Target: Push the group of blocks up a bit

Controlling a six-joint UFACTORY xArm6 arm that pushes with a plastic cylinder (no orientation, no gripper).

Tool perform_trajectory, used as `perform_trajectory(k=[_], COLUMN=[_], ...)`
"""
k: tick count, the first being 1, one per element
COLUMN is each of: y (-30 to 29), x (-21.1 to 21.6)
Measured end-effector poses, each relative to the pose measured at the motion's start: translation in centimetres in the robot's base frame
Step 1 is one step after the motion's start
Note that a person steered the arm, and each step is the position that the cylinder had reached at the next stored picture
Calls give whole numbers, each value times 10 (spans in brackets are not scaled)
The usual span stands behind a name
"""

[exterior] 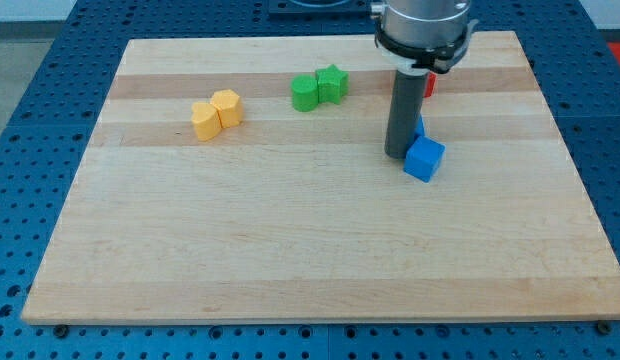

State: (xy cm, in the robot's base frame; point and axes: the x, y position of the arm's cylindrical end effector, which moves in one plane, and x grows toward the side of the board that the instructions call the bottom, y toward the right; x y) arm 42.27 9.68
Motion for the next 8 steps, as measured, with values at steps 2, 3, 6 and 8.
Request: perform_trajectory(k=[2, 3, 6, 8], y=[26, 47, 79, 75], x=[22, 30, 28, 58])
